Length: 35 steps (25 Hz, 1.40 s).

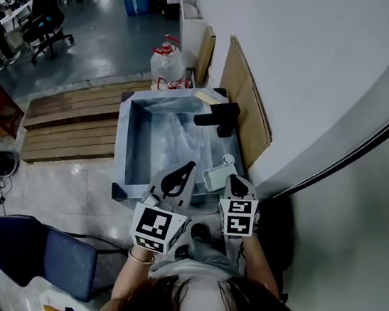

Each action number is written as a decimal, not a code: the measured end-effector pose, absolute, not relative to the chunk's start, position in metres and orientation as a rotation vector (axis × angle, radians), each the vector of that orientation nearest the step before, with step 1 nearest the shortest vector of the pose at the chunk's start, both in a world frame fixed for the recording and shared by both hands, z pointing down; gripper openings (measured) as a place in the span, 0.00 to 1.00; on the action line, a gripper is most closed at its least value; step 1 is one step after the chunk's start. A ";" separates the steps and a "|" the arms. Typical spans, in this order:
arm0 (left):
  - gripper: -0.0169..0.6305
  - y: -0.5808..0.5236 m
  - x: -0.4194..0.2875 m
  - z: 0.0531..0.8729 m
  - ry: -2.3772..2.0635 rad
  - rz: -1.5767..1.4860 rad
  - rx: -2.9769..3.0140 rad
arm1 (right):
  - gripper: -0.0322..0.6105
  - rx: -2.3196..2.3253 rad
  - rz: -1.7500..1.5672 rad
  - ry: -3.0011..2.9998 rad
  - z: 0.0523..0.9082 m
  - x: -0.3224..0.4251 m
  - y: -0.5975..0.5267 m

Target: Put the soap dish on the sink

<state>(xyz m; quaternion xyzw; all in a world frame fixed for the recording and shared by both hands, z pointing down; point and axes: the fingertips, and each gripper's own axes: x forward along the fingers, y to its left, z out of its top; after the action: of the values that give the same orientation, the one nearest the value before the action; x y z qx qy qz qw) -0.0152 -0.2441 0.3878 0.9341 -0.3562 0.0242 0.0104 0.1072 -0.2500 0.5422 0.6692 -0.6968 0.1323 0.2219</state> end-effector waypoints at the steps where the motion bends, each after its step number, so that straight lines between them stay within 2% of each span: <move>1: 0.04 -0.241 -0.018 0.387 -1.113 0.070 2.915 | 0.10 1.853 0.348 -1.929 0.539 0.105 -0.248; 18: 0.04 -0.212 -0.066 0.383 -1.165 0.003 2.878 | 0.09 1.899 0.248 -2.000 0.492 0.065 -0.214; 35: 0.04 -0.188 -0.051 0.378 -1.198 0.013 2.875 | 0.09 1.919 0.208 -2.091 0.452 0.066 -0.182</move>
<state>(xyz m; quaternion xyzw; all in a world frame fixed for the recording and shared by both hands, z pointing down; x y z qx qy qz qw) -0.0506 -0.1875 0.3776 0.9229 -0.3847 0.0041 0.0133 0.0659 -0.1824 0.4517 0.6670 -0.7268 0.0723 0.1472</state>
